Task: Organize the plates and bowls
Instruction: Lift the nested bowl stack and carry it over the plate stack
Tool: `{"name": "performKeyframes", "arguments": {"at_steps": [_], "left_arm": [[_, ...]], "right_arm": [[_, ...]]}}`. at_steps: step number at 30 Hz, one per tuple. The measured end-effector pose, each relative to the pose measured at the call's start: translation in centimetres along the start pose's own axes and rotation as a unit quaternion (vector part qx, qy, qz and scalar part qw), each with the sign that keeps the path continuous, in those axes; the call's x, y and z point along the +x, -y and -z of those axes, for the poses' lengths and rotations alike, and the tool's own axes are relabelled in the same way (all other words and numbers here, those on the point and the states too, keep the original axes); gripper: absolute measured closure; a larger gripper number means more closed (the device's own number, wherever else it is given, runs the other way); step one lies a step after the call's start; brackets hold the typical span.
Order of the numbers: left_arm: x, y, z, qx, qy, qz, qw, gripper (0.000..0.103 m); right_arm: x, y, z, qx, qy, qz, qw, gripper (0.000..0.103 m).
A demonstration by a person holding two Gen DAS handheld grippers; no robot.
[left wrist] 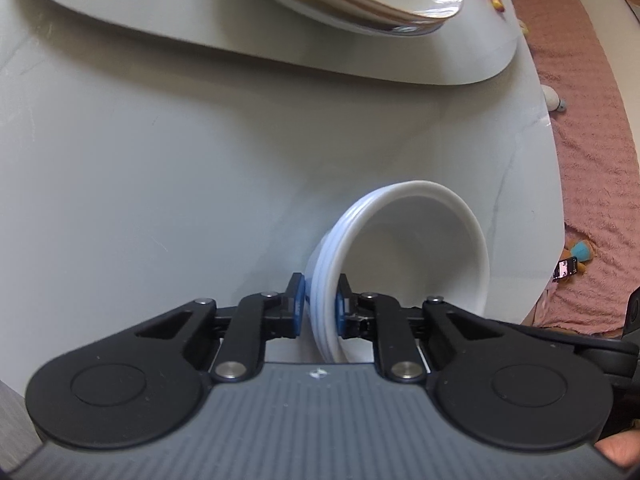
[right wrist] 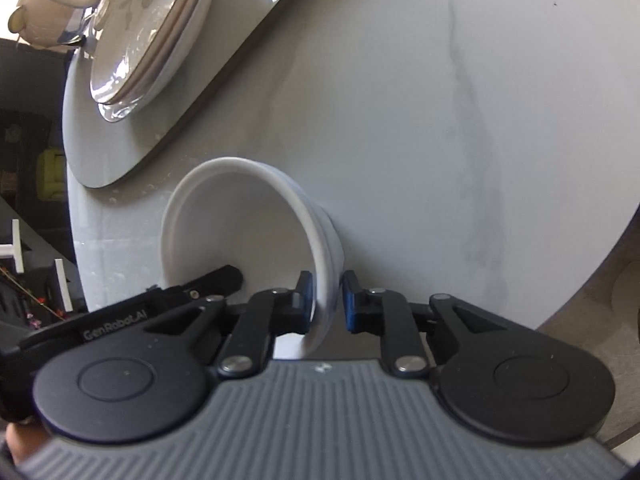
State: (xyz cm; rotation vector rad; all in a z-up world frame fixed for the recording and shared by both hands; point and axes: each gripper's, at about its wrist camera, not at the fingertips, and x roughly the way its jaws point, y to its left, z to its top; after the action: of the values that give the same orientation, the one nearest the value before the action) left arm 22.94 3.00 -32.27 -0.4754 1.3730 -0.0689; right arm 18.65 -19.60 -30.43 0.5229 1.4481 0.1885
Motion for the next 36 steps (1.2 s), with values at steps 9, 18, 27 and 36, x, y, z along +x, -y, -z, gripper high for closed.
{"name": "performKeyframes", "arguments": {"at_steps": [9, 18, 27, 36], "left_arm": [[-2.0, 2.0, 1.0, 0.005, 0.015, -0.011, 0.9998, 0.085], [-5.9, 4.0, 2.2, -0.026, 0.057, -0.011, 0.998, 0.085], [-8.6, 4.9, 4.1, -0.045, 0.072, -0.008, 0.9963, 0.085], [-12.0, 4.4, 3.2, -0.07, 0.105, -0.018, 0.9918, 0.085]], "right_arm": [[-2.1, -0.6, -0.1, -0.052, -0.006, 0.015, 0.999, 0.085], [-5.0, -1.5, -0.6, -0.096, 0.001, -0.004, 0.995, 0.084], [-8.0, -1.9, -0.7, -0.115, -0.005, -0.014, 0.993, 0.084], [-9.1, -4.3, -1.8, -0.141, -0.002, -0.039, 0.989, 0.084]]}}
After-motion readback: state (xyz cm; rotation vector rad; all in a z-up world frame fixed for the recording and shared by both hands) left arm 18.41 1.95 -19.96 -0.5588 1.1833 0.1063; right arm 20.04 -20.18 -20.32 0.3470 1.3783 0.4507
